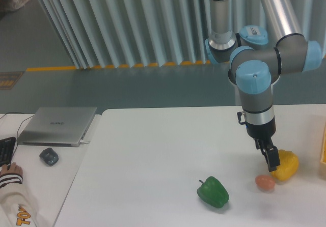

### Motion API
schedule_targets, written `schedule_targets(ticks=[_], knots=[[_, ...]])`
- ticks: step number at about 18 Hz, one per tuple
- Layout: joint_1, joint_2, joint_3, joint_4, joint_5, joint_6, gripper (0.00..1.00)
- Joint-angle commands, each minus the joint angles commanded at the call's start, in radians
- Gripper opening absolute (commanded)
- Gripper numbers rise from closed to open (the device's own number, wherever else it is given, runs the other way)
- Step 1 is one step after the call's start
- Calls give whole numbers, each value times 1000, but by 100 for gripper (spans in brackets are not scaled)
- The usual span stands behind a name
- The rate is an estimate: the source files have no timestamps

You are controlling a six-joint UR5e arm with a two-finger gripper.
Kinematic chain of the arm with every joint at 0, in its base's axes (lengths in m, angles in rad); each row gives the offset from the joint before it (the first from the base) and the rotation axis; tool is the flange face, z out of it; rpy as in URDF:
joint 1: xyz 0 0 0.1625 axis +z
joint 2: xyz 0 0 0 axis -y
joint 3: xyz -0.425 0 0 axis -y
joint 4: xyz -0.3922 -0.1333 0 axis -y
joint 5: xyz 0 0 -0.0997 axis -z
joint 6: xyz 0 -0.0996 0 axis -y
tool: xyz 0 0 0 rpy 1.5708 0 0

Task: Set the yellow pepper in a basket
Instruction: 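Lower the open gripper around the yellow bell pepper, then close the gripper on the yellow bell pepper's top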

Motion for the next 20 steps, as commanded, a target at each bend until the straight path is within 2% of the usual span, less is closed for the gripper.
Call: schedule_targets(ticks=[2,3,7,10,16,20], knots=[[-2,3,-44,75,-2,-2,100],[-3,5,-60,93,-3,-2,100],[-2,6,-54,94,-41,-27,100],[-2,6,-41,92,-40,-155,100],[-2,12,-46,88,-40,-224,100],[-5,43,-69,52,-37,-368,100]])
